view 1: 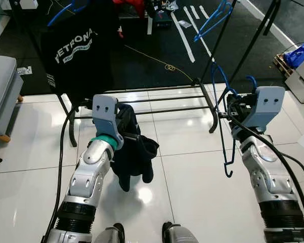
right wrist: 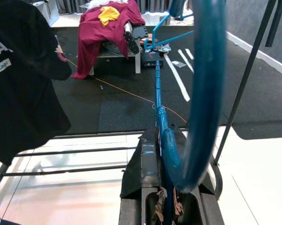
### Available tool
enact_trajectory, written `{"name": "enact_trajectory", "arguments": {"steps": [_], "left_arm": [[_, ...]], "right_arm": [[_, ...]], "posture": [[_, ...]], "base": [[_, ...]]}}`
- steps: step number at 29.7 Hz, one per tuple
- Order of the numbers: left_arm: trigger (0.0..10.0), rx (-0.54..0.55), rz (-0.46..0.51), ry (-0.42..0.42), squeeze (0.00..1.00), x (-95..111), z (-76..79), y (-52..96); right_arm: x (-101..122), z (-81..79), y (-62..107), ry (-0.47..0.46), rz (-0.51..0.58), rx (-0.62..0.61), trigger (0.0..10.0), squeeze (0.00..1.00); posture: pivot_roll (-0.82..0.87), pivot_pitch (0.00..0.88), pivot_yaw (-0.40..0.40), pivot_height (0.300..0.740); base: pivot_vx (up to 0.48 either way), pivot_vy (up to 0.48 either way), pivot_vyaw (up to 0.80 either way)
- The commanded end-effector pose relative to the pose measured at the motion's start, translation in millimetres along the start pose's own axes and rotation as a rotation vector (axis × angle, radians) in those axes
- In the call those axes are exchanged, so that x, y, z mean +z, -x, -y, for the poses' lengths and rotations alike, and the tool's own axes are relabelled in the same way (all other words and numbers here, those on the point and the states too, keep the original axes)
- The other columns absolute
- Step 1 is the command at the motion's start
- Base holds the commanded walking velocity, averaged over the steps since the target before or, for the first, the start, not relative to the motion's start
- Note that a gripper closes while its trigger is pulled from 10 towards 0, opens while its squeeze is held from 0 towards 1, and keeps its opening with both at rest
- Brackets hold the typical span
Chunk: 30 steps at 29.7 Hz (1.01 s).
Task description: Hang hanger
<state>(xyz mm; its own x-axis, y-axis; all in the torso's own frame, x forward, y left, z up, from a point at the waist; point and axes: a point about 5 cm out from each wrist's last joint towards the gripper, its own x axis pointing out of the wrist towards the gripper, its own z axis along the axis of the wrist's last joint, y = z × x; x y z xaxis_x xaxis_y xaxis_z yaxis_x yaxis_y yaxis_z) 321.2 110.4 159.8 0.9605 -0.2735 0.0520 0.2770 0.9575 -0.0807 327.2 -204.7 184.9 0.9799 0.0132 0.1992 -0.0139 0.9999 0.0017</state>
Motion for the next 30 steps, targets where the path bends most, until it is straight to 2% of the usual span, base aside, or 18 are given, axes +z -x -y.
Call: {"name": "enact_trajectory", "arguments": {"steps": [1, 10, 22, 30], "left_arm": [[10.0, -0.015, 0.035, 0.003, 0.0, 5.2, 2.3, 0.8], [10.0, -0.017, 0.036, 0.003, 0.0, 5.2, 2.4, 0.6], [10.0, 0.007, 0.002, 0.015, 0.0, -4.9, -2.4, 2.1], [10.0, 0.044, -0.062, 0.0, 0.0, -23.1, -11.7, 5.8]], "right_arm": [[-2.3, 2.4, 1.9, -0.003, -0.01, -0.011, 10.0, 0.0], [-2.4, 2.7, 2.5, -0.003, -0.012, -0.013, 10.0, 0.0], [-8.8, -3.2, 2.7, -0.024, -0.034, 0.0, 10.0, 0.0], [-37.4, -9.0, 12.1, -0.048, -0.128, 0.008, 10.0, 0.0]], "posture": [[-0.1, 0.08, 0.0, 0.74], [-0.1, 0.083, 0.001, 0.74], [-0.09, 0.087, -0.003, 0.74], [-0.08, 0.087, -0.004, 0.74]], "base": [[0.311, 0.0, 0.0], [0.312, 0.0, 0.0], [0.0, 0.0, 0.0], [0.0, 0.0, 0.0]]}}
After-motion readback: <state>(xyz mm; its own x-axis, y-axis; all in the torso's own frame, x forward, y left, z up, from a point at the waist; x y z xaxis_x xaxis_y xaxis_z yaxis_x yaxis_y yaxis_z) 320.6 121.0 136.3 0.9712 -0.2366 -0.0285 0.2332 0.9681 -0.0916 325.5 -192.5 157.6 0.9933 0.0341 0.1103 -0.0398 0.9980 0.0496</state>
